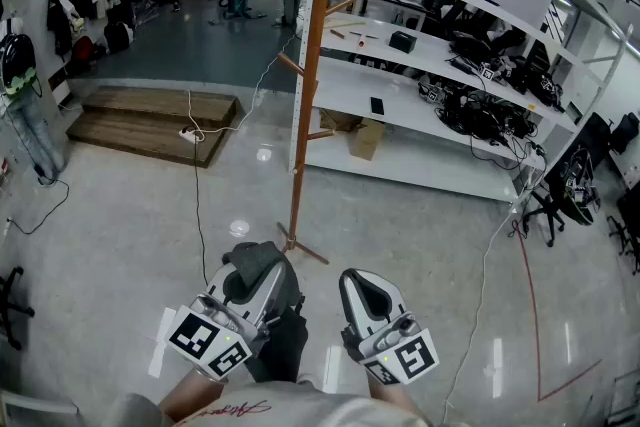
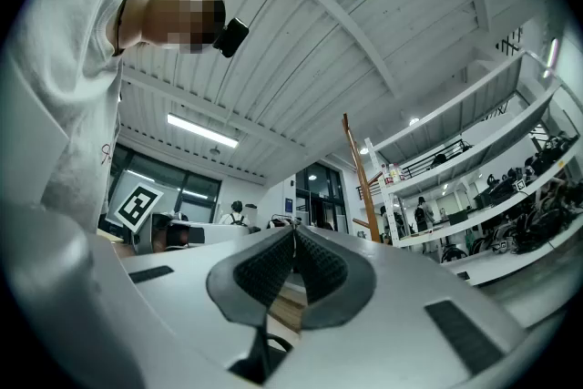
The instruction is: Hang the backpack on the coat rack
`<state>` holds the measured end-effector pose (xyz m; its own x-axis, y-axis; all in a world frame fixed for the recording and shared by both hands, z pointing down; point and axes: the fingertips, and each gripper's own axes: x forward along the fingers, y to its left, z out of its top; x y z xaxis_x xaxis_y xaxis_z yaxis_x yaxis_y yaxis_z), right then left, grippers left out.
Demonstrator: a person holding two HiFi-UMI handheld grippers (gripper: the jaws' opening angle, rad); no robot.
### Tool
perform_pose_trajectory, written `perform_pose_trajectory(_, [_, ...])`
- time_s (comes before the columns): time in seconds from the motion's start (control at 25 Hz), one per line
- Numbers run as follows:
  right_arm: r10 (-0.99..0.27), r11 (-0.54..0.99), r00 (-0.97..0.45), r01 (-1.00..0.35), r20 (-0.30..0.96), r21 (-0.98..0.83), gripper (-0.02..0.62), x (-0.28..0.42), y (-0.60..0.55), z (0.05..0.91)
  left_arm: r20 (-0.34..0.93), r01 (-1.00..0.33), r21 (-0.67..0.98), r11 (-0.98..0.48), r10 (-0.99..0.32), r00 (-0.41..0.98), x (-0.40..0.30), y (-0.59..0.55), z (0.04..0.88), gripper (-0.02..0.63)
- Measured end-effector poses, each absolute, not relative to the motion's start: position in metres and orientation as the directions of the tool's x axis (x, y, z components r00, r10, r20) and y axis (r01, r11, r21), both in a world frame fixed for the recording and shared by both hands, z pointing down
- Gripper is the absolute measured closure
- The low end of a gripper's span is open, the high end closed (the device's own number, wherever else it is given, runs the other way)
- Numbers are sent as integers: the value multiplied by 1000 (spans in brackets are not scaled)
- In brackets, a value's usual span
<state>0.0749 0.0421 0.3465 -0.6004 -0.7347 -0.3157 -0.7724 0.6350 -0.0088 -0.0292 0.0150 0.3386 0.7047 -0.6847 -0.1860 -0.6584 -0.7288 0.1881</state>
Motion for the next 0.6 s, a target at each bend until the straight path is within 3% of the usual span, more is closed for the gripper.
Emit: perform_pose_trajectory(0.6, [-731,636,-613,-771,-300,26,574,59,41,338,-208,-667,172,-725,-689,694,-42,15,330,540])
